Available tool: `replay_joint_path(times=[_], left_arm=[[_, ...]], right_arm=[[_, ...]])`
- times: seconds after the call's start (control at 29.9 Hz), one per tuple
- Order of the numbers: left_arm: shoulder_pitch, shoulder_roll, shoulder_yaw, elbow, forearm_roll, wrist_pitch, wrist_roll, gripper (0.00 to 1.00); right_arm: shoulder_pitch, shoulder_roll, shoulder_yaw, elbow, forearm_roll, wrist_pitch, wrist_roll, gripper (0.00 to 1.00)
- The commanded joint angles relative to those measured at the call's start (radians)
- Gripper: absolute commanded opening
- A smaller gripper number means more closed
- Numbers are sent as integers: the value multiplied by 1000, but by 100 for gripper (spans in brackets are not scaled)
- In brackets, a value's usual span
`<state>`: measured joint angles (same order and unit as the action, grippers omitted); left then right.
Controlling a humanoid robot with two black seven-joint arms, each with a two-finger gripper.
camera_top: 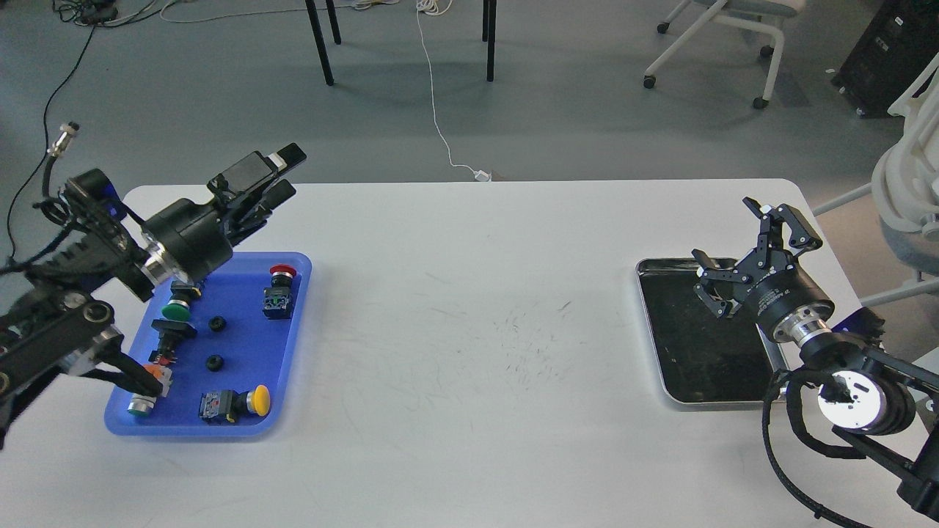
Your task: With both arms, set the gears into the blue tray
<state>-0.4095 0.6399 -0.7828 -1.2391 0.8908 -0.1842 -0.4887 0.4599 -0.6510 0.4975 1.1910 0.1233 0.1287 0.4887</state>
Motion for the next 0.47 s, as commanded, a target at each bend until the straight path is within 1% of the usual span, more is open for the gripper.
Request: replay_joint_path(times=[0.0, 0.03, 0.07, 0.1, 0.2, 0.3, 0.43], left_arm=[[150, -163, -228, 9, -81, -17, 0, 98], [178, -183, -248, 10, -111, -24, 16, 98], [213, -204, -277, 10, -156, -38, 51, 98], [236, -215, -291, 12, -186, -52, 67, 98], [279, -275, -360, 20, -230, -89, 76, 98], [305, -304, -385, 23, -233, -121, 78, 98], [325, -322, -386, 24, -233, -123, 78, 98]], right_arm=[[2, 17, -4, -5, -83, -12, 0, 99], [-1, 24, -2, -4, -114, -12, 0, 99], [-4, 31, -2, -5, -148, -15, 0, 99], [-6, 36, -1, -4, -166, -15, 0, 99], [-4, 44, 13, 1, -171, -14, 0, 99], [-4, 37, 18, 4, -169, -11, 0, 99], [-9, 42, 16, 6, -171, -7, 0, 99]])
